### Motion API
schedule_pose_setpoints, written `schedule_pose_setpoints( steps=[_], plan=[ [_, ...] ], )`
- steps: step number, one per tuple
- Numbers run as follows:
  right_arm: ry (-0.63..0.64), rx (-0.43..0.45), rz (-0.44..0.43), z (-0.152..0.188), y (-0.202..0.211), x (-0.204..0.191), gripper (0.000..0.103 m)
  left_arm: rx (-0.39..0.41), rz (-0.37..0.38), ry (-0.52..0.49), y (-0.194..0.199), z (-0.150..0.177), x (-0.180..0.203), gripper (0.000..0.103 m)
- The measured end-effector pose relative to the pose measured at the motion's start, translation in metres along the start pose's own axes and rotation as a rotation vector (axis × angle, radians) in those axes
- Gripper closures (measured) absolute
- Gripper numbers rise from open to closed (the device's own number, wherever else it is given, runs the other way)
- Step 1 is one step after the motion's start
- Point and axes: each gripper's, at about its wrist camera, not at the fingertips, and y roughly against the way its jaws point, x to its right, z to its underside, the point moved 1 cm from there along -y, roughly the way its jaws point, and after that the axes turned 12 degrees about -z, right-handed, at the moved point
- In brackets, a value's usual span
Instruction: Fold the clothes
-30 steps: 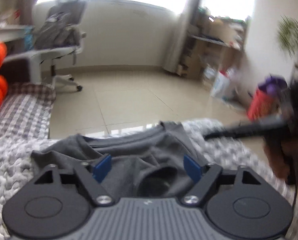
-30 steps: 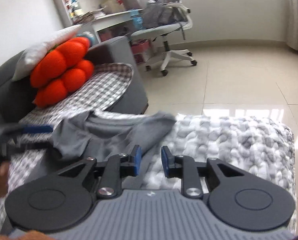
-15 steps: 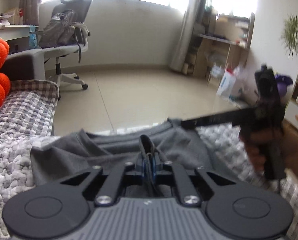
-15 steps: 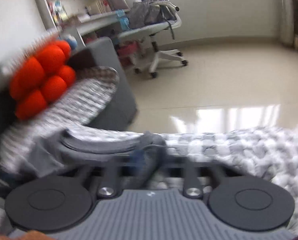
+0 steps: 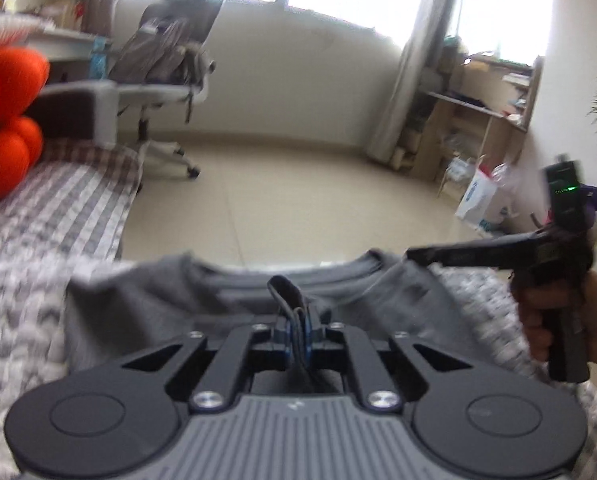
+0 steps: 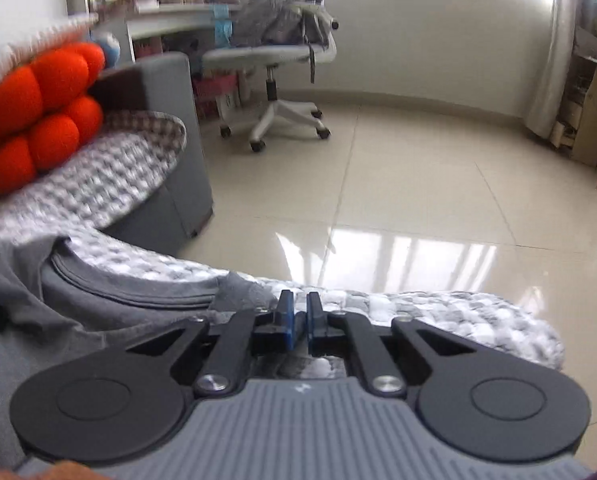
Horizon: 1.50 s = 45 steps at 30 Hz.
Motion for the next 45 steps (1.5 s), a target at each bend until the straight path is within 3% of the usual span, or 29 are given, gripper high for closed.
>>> schedule_pose_setpoints(
  steps=[1, 3, 6, 8, 10, 11, 16, 17, 20, 21, 25, 29, 32, 33, 35, 38, 41, 42, 45],
  plan=[
    [-0.022, 0.021, -0.025, 0.002, 0.003, 0.004, 0.096, -0.006, 0.000, 0.005, -0.002, 0.002, -0.003, 0.097],
    [-0.078, 0.044, -0.079, 0.001, 0.010, 0.012, 0.082, -0.005, 0.009, 0.019, -0.002, 0.000, -0.003, 0.097],
    [-0.091, 0.055, -0.153, -0.003, 0.018, 0.012, 0.078, 0.013, 0.025, 0.026, 0.000, -0.001, -0.002, 0.097],
    [-0.033, 0.028, -0.151, -0.004, 0.015, 0.004, 0.077, 0.031, 0.037, 0.025, 0.002, -0.002, 0.001, 0.097],
    [0.054, -0.026, -0.100, -0.003, 0.006, -0.007, 0.082, 0.057, 0.035, 0.010, 0.008, -0.002, 0.006, 0.097],
    [0.078, -0.022, -0.074, -0.002, 0.005, -0.010, 0.096, 0.070, 0.036, 0.011, 0.010, -0.003, 0.006, 0.097],
    [0.095, 0.132, -0.066, -0.010, 0.022, -0.017, 0.097, 0.170, 0.039, 0.018, 0.026, -0.006, 0.002, 0.097],
    [0.101, 0.135, -0.055, -0.011, 0.022, -0.018, 0.097, 0.160, 0.012, -0.002, 0.021, -0.004, 0.003, 0.097],
    [0.130, 0.014, 0.017, -0.009, 0.005, -0.019, 0.096, 0.095, -0.020, -0.039, 0.003, 0.004, 0.004, 0.097],
    [0.104, 0.015, 0.018, -0.008, 0.006, -0.015, 0.088, 0.058, -0.028, -0.057, -0.004, 0.008, 0.004, 0.097],
    [-0.001, 0.070, -0.032, -0.003, 0.029, -0.001, 0.084, 0.042, -0.028, -0.027, -0.006, 0.009, -0.002, 0.096],
    [0.134, 0.034, -0.125, 0.000, 0.035, -0.026, 0.084, 0.018, -0.011, 0.010, -0.010, 0.011, -0.007, 0.096],
    [0.110, -0.053, -0.024, -0.001, 0.014, -0.031, 0.081, 0.021, -0.003, 0.005, -0.007, 0.012, -0.003, 0.096],
    [0.098, -0.063, -0.037, -0.001, 0.009, -0.031, 0.082, 0.019, -0.008, -0.001, -0.007, 0.013, -0.001, 0.096],
    [0.114, -0.060, -0.027, -0.002, 0.004, -0.038, 0.096, 0.016, -0.015, -0.012, -0.009, 0.014, 0.001, 0.096],
    [0.149, 0.000, -0.013, -0.004, 0.010, -0.049, 0.096, 0.014, -0.008, 0.000, -0.009, 0.015, -0.002, 0.096],
    [-0.009, 0.092, -0.038, -0.005, 0.027, -0.026, 0.093, 0.009, -0.003, 0.023, -0.010, 0.016, -0.005, 0.095],
    [-0.074, 0.101, -0.059, -0.003, 0.030, -0.015, 0.084, 0.011, -0.001, 0.026, -0.010, 0.017, -0.005, 0.095],
    [-0.223, 0.093, -0.147, 0.004, 0.033, 0.011, 0.083, 0.031, -0.001, 0.035, -0.007, 0.018, -0.006, 0.095]
  ],
)
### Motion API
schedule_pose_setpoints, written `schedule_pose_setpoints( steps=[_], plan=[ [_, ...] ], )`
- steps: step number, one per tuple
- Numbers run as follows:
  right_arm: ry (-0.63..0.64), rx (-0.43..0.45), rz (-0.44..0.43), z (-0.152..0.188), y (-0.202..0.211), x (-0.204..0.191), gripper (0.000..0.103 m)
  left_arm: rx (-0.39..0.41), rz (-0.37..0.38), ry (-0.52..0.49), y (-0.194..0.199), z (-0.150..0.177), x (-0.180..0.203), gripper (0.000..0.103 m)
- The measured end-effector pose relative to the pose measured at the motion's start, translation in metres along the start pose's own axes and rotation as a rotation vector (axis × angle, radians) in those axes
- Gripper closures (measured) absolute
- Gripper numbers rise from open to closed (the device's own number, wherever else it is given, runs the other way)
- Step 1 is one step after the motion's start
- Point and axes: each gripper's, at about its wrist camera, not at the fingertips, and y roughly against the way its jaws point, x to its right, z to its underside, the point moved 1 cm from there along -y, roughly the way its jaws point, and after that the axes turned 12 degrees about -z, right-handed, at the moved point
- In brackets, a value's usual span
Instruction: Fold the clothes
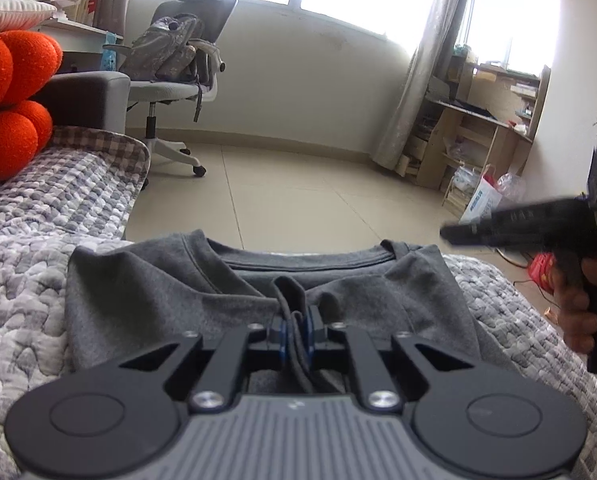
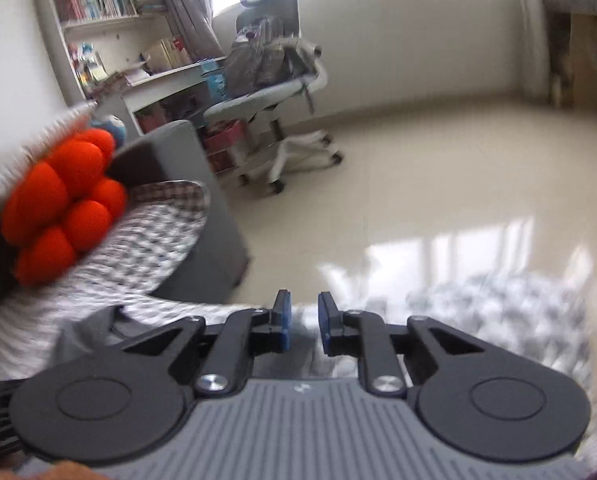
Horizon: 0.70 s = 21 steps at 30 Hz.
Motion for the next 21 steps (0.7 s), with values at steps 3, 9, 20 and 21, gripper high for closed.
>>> schedule_pose_setpoints(
  steps=[3, 9, 20, 21],
  plan=[
    [-0.046, -0.046, -0.049, 0.009, -0.002, 0.010, 0.083, 0.010, 0.002, 0.003, 0.001, 0.001, 0.000, 0.095],
    [-0.071, -0.074, -0.102, 0.004, -0.009, 0.004, 0.082, 0.015, 0.019, -0.003, 0.002, 0.002, 0.001, 0.095],
    [0.224, -0.092, -0.003, 0.010, -0.022, -0.050, 0.083, 0.029, 0.038, 0.045, 0.004, 0.002, -0.007, 0.095],
    [0.159, -0.053, 0.004, 0.006, -0.015, -0.040, 0.083, 0.031, 0.039, 0.049, 0.004, 0.002, -0.007, 0.095]
  ],
)
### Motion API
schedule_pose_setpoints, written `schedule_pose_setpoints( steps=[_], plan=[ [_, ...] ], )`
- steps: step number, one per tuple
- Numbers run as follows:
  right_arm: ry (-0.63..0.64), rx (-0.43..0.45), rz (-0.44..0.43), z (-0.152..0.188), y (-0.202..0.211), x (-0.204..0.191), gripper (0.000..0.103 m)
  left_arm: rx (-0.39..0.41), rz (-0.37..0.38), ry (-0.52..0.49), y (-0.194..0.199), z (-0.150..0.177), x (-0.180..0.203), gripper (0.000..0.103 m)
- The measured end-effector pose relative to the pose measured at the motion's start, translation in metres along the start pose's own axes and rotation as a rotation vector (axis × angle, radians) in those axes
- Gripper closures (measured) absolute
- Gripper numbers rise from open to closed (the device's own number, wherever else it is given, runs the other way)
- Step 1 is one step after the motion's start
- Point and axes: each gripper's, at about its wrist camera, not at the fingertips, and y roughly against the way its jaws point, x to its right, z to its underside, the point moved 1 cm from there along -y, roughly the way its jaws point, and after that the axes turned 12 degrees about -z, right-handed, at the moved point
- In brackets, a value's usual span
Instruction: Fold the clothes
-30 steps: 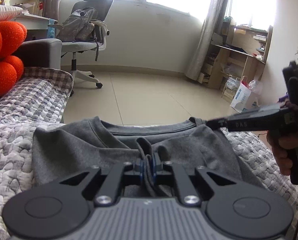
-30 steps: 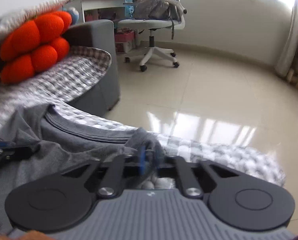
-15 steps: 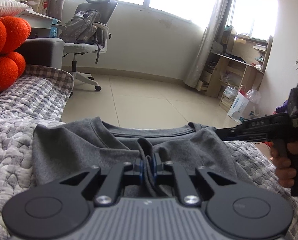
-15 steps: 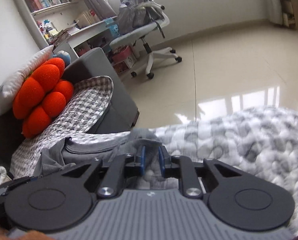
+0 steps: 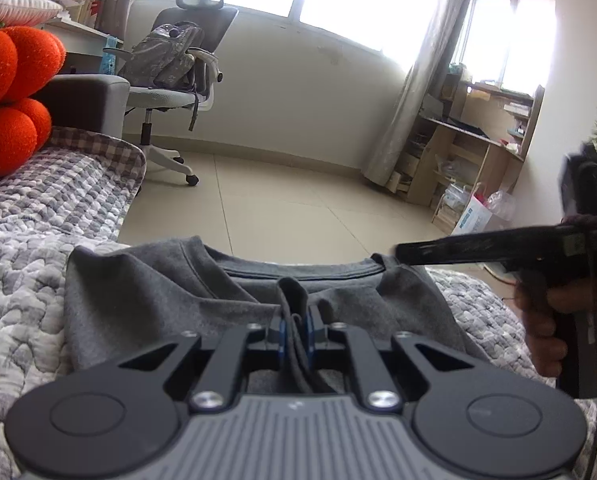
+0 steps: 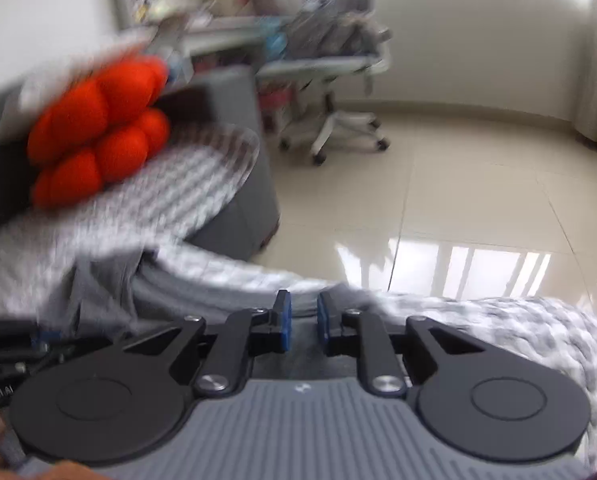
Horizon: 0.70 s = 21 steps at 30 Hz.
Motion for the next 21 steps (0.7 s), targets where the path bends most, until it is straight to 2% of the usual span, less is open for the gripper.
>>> schedule_pose_setpoints(
  steps=[3, 4, 7, 12, 15, 21],
  plan=[
    [-0.208, 0.074, 0.007, 0.002, 0.026, 0.042, 0.082, -0.003, 0.003, 0.007, -0.001, 0.000, -0.001, 0.095],
    [-0.226, 0.064, 0.008, 0.005, 0.031, 0.050, 0.082, -0.002, 0.002, 0.003, -0.001, 0.000, 0.000, 0.095],
    [-0.183, -0.032, 0.004, 0.014, 0.030, 0.054, 0.082, 0.001, -0.001, -0.012, -0.002, 0.000, 0.002, 0.095],
    [-0.055, -0.064, -0.001, 0.004, 0.010, 0.017, 0.080, 0.003, -0.004, -0.010, -0.001, 0.000, 0.002, 0.095],
    [0.015, -0.046, 0.010, -0.003, -0.002, -0.003, 0.080, 0.002, -0.003, -0.009, -0.001, 0.000, 0.002, 0.095],
    [0.072, -0.069, 0.051, 0.000, -0.020, -0.011, 0.082, 0.003, 0.000, -0.008, -0.001, 0.000, 0.001, 0.095]
  ],
)
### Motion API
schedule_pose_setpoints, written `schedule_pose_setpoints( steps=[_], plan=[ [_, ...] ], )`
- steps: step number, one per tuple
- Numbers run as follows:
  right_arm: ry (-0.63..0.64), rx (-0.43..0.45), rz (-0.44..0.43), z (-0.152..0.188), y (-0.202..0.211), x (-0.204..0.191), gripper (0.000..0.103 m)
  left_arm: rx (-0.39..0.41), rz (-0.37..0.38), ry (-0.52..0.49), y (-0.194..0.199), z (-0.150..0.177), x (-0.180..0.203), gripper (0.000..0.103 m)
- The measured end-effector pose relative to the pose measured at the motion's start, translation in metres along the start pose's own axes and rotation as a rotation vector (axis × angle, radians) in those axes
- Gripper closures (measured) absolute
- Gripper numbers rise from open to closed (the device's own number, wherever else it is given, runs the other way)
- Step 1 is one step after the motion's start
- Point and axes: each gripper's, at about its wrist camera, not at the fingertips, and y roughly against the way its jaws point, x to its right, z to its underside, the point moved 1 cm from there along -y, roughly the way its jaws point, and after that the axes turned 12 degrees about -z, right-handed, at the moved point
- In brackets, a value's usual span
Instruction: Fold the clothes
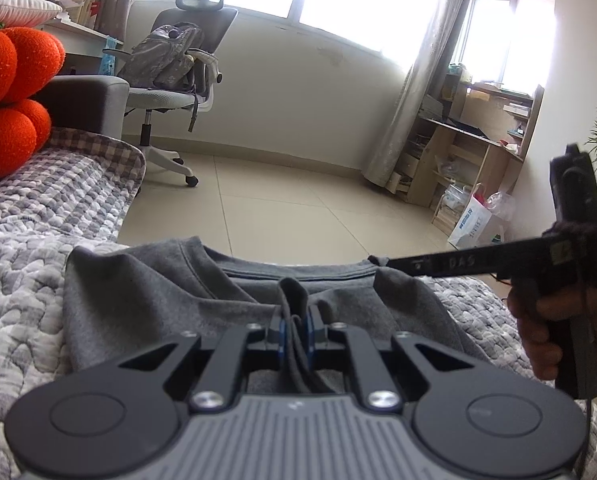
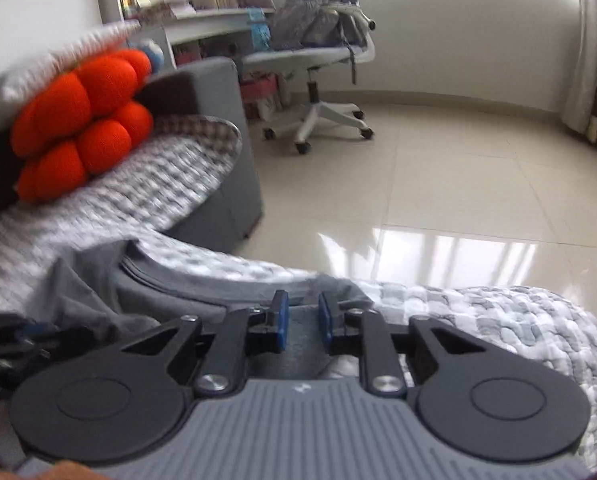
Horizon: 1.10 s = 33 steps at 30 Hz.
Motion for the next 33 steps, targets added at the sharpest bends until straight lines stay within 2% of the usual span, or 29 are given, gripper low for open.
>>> schedule_pose_setpoints(
  steps=[3, 8, 9, 11, 15, 20, 22, 25, 28, 33],
  plan=[
    [-0.026, 0.065, -0.014, 0.003, 0.013, 0.004, 0.082, 0.000, 0.002, 0.001, 0.000, 0.000, -0.001, 0.095],
    [-0.108, 0.035, 0.050, 0.009, 0.025, 0.037, 0.080, 0.002, -0.004, -0.014, -0.001, 0.000, 0.002, 0.095],
    [-0.088, 0.001, 0.045, 0.011, 0.019, 0.036, 0.080, 0.002, -0.004, -0.014, -0.001, 0.000, 0.002, 0.095],
    [-0.029, -0.012, 0.031, 0.010, 0.011, 0.023, 0.080, 0.002, -0.004, -0.013, 0.000, 0.000, 0.002, 0.095],
    [0.013, 0.007, 0.022, -0.003, -0.002, 0.002, 0.080, 0.001, -0.005, -0.012, 0.000, 0.000, 0.002, 0.095],
    [0.073, -0.039, 0.078, -0.008, -0.017, -0.013, 0.075, 0.001, -0.005, -0.010, 0.001, 0.001, 0.002, 0.095],
    [0.083, -0.032, 0.103, -0.006, -0.015, -0.013, 0.075, 0.004, -0.003, -0.008, 0.001, 0.001, 0.001, 0.095],
    [-0.020, 0.053, 0.065, -0.001, 0.006, 0.010, 0.075, 0.002, -0.006, -0.010, 0.000, 0.000, 0.001, 0.095],
    [-0.126, 0.084, 0.013, 0.002, 0.013, 0.034, 0.075, 0.001, -0.011, -0.018, 0.000, 0.001, 0.002, 0.095],
    [-0.243, 0.148, -0.155, 0.002, 0.016, 0.042, 0.075, 0.001, -0.009, -0.012, 0.001, 0.002, 0.001, 0.095]
  ],
)
